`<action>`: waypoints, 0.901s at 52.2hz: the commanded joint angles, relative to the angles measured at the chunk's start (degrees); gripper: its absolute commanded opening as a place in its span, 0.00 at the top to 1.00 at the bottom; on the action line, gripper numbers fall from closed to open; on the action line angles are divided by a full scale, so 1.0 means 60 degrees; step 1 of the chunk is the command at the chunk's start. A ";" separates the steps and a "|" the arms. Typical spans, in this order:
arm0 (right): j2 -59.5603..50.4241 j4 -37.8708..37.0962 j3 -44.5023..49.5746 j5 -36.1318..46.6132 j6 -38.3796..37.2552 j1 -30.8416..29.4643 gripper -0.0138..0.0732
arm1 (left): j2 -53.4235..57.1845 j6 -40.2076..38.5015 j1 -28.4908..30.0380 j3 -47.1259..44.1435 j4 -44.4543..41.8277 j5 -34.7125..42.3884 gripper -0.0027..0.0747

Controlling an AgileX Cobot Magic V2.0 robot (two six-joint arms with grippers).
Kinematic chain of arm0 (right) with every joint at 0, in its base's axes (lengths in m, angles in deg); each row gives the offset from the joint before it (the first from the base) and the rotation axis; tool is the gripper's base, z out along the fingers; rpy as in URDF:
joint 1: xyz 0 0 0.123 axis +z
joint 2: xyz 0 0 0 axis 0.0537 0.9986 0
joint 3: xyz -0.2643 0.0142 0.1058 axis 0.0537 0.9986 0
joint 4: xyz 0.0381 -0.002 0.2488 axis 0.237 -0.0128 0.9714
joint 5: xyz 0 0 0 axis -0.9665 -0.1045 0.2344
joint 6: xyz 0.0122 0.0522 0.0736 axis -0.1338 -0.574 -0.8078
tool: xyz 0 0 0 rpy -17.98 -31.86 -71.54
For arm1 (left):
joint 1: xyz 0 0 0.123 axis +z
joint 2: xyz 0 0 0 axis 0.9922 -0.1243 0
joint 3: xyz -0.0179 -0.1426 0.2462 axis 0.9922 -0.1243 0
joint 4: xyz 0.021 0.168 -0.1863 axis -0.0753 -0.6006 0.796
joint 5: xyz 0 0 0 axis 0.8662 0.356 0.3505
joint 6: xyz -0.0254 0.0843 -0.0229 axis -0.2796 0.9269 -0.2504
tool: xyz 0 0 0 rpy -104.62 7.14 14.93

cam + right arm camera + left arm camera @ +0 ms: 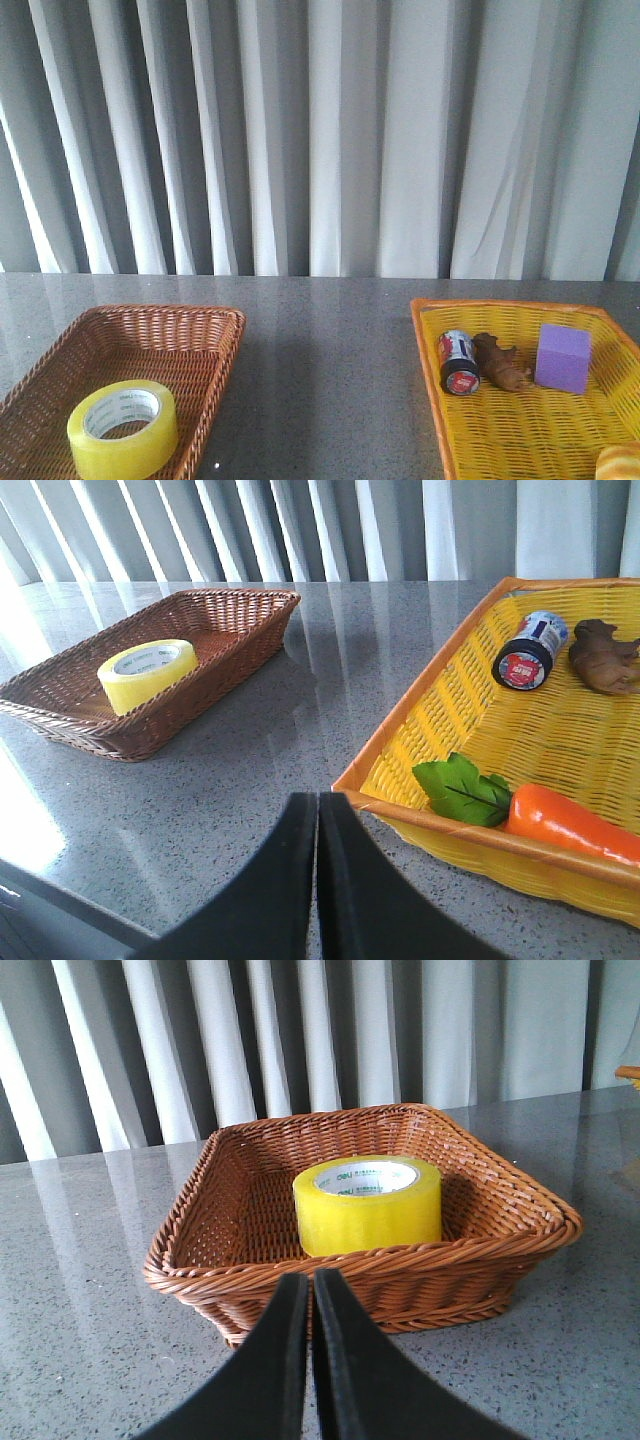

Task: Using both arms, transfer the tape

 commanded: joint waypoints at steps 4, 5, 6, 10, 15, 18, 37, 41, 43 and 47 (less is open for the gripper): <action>0.0180 0.0055 -0.0243 0.0648 0.0011 -0.0051 0.85 | 0.0072 -0.0014 0.0012 0.0221 0.0112 0.0720 0.97; 0.0180 0.0002 -0.0243 0.0658 0.0032 -0.0051 0.85 | 0.0072 -0.0014 0.0012 0.0221 0.0112 0.0720 0.97; 0.0180 -0.0054 -0.0243 0.0681 0.0048 -0.0051 0.85 | 0.0072 -0.0014 0.0012 0.0221 0.0112 0.0720 0.97; 0.0180 -0.0930 -0.0103 0.0812 0.0038 -0.0142 0.85 | 0.0072 -0.0014 0.0012 0.0221 0.0112 0.0720 0.97; 0.0139 -0.1707 0.0629 0.1827 -0.0059 -0.0472 0.85 | 0.0072 -0.0014 0.0012 0.0221 0.0112 0.0720 0.97; -0.0014 -0.1971 0.1261 0.2612 -0.0062 -0.0775 0.85 | 0.0072 -0.0014 0.0012 0.0221 0.0112 0.0720 0.97; -0.2026 -0.2636 0.4285 0.5384 -0.1198 -0.2632 0.85 | 0.0072 -0.0014 0.0012 0.0221 0.0112 0.0720 0.97; -0.1996 -0.2813 0.4285 0.5472 -0.1299 -0.2999 0.85 | 0.0072 -0.0014 0.0012 0.0221 0.0112 0.0720 0.97; -0.1996 -0.2749 0.4285 0.5507 -0.1346 -0.3192 0.85 | 0.0072 -0.0014 0.0012 0.0221 0.0112 0.0720 0.97; -0.1996 -0.2665 0.4302 0.5560 -0.1436 -0.3491 0.85 | 0.0072 -0.0014 0.0012 0.0221 0.0112 0.0720 0.97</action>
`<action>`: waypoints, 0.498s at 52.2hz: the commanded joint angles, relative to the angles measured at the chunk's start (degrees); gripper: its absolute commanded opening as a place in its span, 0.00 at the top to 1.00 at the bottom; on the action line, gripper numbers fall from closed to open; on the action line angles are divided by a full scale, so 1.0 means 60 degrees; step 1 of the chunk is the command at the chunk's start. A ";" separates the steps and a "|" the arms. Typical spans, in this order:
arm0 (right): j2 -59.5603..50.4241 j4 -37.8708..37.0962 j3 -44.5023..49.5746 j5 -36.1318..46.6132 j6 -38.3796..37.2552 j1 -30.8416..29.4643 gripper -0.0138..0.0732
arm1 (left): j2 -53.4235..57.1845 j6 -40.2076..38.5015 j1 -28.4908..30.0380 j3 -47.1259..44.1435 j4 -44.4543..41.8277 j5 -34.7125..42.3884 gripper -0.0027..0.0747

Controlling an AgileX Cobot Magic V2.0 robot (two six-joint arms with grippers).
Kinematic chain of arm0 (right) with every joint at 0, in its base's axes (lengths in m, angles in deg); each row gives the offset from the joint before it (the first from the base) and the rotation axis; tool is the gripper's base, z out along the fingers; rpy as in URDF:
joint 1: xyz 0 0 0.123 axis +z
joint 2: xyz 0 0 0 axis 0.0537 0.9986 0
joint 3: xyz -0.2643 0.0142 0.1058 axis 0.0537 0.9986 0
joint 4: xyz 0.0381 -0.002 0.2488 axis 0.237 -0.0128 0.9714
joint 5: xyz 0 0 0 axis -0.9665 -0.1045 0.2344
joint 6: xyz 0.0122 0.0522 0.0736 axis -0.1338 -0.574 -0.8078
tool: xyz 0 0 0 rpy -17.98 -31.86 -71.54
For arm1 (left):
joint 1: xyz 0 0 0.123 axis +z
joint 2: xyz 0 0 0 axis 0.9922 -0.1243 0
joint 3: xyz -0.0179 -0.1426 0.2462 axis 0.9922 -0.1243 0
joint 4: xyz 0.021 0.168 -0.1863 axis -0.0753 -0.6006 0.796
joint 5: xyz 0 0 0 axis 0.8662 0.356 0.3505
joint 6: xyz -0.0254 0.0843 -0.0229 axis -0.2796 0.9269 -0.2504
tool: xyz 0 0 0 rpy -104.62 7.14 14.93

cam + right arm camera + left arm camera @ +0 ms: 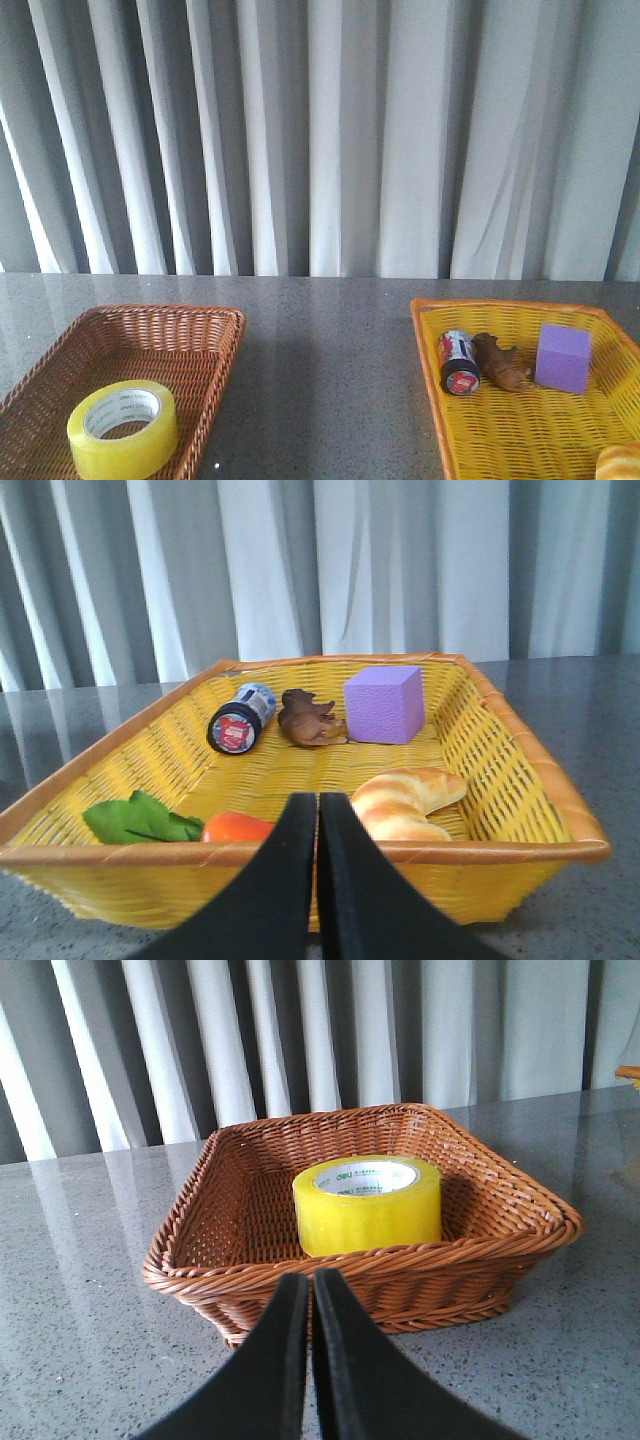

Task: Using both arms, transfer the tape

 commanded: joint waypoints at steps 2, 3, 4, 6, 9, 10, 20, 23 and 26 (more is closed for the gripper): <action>-0.0117 -0.0057 0.0084 0.0819 -0.0104 -0.0482 0.85 | 0.0072 -0.0014 0.0012 0.0221 0.0112 0.0720 0.97; -0.0117 -0.0043 0.0084 0.0819 -0.0104 -0.0545 0.85 | 0.0072 -0.0014 0.0012 0.0221 0.0112 0.0720 0.97; -0.0117 -0.0019 0.0084 0.0819 -0.0104 -0.0555 0.85 | 0.0072 -0.0014 0.0012 0.0221 0.0112 0.0720 0.97; -0.0117 0.0018 0.0084 0.0810 -0.0104 -0.0569 0.85 | 0.0072 -0.0014 0.0012 0.0221 0.0112 0.0720 0.97; -0.0117 0.0038 0.0075 0.0781 -0.0104 -0.0569 0.85 | 0.0072 -0.0014 0.0012 0.0221 0.0112 0.0720 0.97; -0.0117 0.0038 0.0075 0.0781 -0.0104 -0.0569 0.85 | 0.0072 -0.0014 0.0012 0.0221 0.0112 0.0720 0.97; -0.0117 0.0029 0.0075 0.0739 -0.0104 -0.0569 0.85 | 0.0072 -0.0014 0.0012 0.0221 0.0112 0.0720 0.97; -0.0117 0.0029 0.0075 0.0739 -0.0104 -0.0569 0.85 | 0.0072 -0.0014 0.0012 0.0221 0.0112 0.0720 0.97; -0.0117 0.0029 0.0075 0.0739 -0.0104 -0.0569 0.85 | 0.0072 -0.0014 0.0012 0.0221 0.0112 0.0720 0.97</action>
